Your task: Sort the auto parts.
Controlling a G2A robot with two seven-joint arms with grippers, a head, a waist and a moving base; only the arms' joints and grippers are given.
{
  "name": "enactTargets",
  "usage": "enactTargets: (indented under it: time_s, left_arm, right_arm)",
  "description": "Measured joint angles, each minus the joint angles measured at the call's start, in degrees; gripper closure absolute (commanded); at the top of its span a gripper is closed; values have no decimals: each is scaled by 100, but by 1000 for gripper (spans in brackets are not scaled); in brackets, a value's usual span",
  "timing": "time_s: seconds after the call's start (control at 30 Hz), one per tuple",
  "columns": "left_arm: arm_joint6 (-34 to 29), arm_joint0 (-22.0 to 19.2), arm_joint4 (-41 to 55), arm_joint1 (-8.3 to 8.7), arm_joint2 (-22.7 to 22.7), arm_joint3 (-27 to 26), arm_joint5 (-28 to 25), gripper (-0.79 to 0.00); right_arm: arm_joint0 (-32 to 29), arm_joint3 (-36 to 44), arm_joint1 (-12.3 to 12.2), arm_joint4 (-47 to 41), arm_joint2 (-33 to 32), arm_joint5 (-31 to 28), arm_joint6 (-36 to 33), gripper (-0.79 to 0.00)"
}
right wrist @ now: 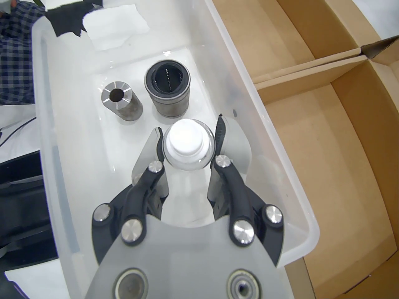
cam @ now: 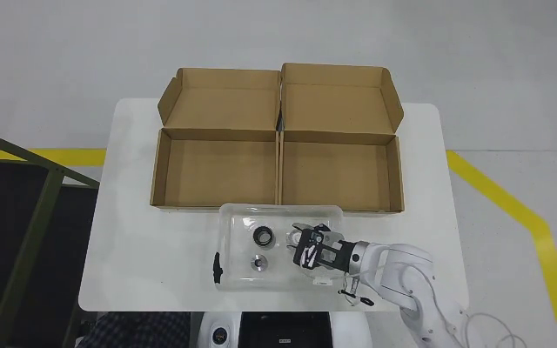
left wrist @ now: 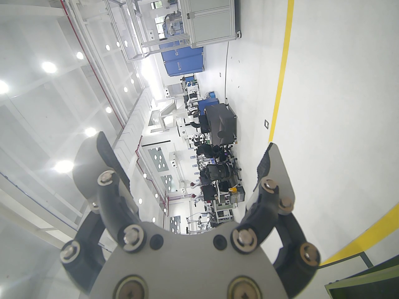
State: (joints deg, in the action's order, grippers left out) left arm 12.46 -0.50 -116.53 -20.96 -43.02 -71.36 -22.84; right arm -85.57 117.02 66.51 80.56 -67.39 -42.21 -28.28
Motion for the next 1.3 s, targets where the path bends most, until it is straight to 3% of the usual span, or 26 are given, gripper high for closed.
enactTargets:
  time_s: [0.3, 1.3]
  left_arm:
    - [0, 0, 0, 0, 0, 0, 0, -785]
    - [0, 0, 0, 0, 0, 0, 0, -785]
  right_arm:
    - [174, -193, -43, -286, 15, -449, 634, 0]
    - [523, -354, -96, -1531, -325, -279, 2604, 0]
